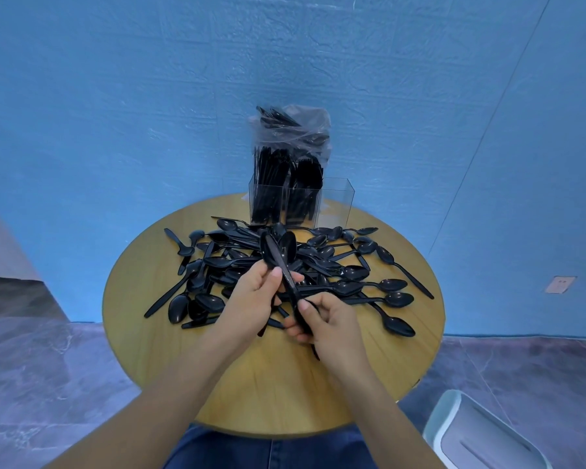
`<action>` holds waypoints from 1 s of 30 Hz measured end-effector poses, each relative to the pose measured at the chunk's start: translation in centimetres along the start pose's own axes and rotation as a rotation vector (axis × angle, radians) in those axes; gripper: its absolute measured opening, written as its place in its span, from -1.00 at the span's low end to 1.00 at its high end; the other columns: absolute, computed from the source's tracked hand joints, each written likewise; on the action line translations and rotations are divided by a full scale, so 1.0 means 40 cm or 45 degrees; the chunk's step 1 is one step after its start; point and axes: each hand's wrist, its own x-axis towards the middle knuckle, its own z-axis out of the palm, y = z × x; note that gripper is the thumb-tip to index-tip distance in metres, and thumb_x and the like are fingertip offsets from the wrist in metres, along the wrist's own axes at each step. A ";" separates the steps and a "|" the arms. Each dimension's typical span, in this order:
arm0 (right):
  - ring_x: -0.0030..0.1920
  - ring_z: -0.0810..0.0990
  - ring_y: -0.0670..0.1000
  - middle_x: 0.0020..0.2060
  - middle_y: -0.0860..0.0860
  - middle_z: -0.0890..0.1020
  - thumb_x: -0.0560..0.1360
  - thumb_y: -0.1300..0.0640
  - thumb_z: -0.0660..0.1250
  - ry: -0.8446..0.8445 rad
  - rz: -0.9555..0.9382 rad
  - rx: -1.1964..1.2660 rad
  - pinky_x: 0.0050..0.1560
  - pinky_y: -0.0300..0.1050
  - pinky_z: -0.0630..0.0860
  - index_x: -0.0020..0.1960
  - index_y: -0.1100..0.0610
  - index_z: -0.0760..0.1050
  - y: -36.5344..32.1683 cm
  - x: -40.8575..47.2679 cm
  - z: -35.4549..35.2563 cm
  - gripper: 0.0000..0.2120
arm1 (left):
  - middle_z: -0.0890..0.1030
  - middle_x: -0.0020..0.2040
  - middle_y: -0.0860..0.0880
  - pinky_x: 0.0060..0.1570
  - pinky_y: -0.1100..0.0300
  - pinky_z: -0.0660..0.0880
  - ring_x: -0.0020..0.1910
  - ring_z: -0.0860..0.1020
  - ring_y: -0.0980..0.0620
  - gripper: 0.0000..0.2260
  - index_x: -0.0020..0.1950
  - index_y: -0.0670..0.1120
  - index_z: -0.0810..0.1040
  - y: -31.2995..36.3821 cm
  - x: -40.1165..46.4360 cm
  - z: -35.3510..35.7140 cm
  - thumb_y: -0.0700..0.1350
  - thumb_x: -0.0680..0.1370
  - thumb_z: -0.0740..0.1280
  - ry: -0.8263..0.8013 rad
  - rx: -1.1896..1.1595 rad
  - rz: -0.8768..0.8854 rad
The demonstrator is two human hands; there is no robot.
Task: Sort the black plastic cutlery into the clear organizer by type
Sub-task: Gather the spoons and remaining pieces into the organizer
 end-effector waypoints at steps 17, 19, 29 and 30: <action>-0.13 0.56 -0.15 -0.14 -0.19 0.56 0.51 0.17 0.36 -0.052 -0.474 -0.838 -0.09 -0.14 0.59 0.05 -0.07 0.57 -0.101 0.062 -0.123 -0.81 | 0.59 -0.21 -0.05 -0.13 0.21 0.58 -0.23 0.59 0.07 -0.85 0.12 -0.09 0.47 0.038 0.030 -0.065 -0.20 0.64 0.13 0.068 0.125 -0.151; -0.18 0.56 -0.06 -0.24 -0.13 0.56 0.46 0.18 0.41 -0.067 -0.520 -0.863 -0.10 -0.02 0.58 -0.07 -0.09 0.49 -0.131 0.068 -0.133 -0.82 | 0.61 -0.23 -0.03 -0.13 0.23 0.58 -0.24 0.62 0.09 -0.85 0.10 -0.08 0.48 0.045 0.028 -0.073 -0.20 0.63 0.14 -0.020 0.183 -0.129; -0.18 0.54 -0.17 -0.27 -0.15 0.60 0.43 0.20 0.43 -0.099 -0.714 -0.867 -0.14 -0.36 0.42 -0.18 0.05 0.62 -0.149 0.070 -0.158 -0.94 | 0.67 -0.17 -0.05 -0.06 0.16 0.60 -0.17 0.66 0.05 -0.88 0.03 -0.05 0.52 0.038 0.013 -0.069 -0.19 0.62 0.20 -0.150 0.314 -0.101; -0.18 0.53 -0.18 -0.25 -0.15 0.58 0.43 0.19 0.44 -0.103 -0.741 -0.900 -0.14 -0.35 0.40 -0.17 0.07 0.61 -0.146 0.071 -0.142 -0.96 | 0.68 -0.16 -0.06 -0.06 0.15 0.60 -0.17 0.66 0.03 -0.87 0.05 -0.06 0.53 0.042 0.010 -0.051 -0.19 0.62 0.20 -0.186 0.288 -0.105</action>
